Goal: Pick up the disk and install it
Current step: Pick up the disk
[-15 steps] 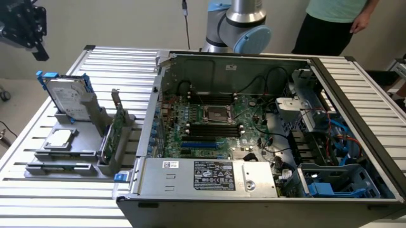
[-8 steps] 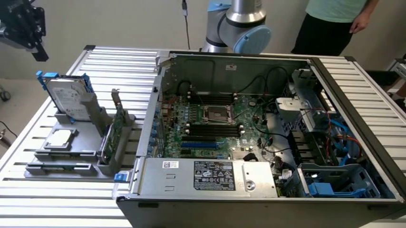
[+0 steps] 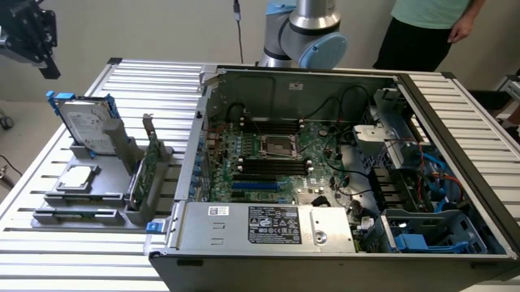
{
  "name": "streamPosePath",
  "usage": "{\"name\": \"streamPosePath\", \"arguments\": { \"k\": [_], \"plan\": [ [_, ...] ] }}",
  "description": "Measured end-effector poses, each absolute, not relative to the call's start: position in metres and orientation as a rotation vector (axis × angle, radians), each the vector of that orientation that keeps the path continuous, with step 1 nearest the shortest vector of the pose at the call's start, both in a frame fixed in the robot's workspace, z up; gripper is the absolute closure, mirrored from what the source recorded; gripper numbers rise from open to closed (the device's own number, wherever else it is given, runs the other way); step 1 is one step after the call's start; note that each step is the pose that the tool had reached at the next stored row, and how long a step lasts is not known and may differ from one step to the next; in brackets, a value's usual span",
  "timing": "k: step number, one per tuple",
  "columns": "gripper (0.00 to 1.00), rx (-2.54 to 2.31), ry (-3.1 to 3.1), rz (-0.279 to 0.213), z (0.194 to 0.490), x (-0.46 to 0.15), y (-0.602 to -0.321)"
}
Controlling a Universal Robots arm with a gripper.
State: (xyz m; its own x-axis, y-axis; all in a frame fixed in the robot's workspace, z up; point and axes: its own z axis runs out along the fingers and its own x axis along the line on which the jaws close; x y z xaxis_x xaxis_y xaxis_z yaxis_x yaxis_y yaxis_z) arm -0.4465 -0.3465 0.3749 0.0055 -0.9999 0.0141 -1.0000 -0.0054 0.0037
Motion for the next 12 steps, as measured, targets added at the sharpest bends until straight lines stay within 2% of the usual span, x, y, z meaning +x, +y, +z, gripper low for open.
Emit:
{"name": "streamPosePath", "arguments": {
  "k": [6, 7, 8, 9, 10, 11, 12],
  "plan": [
    [0.88, 2.223, -2.198, 0.004, 0.3736, -0.4464, -0.3465],
    [0.82, 2.224, -2.198, 0.004, 0.3731, -0.4464, -0.3465],
    [0.82, 2.224, -2.199, 0.004, 0.3724, -0.4464, -0.3465],
    [0.76, 2.224, -2.199, 0.004, 0.3717, -0.4464, -0.3465],
    [0.76, 2.224, -2.199, 0.003, 0.3709, -0.4464, -0.3465],
    [0.69, 2.224, -2.199, 0.004, 0.3694, -0.4464, -0.3465],
    [0.69, 2.224, -2.199, 0.003, 0.3678, -0.4464, -0.3465]
  ]
}}
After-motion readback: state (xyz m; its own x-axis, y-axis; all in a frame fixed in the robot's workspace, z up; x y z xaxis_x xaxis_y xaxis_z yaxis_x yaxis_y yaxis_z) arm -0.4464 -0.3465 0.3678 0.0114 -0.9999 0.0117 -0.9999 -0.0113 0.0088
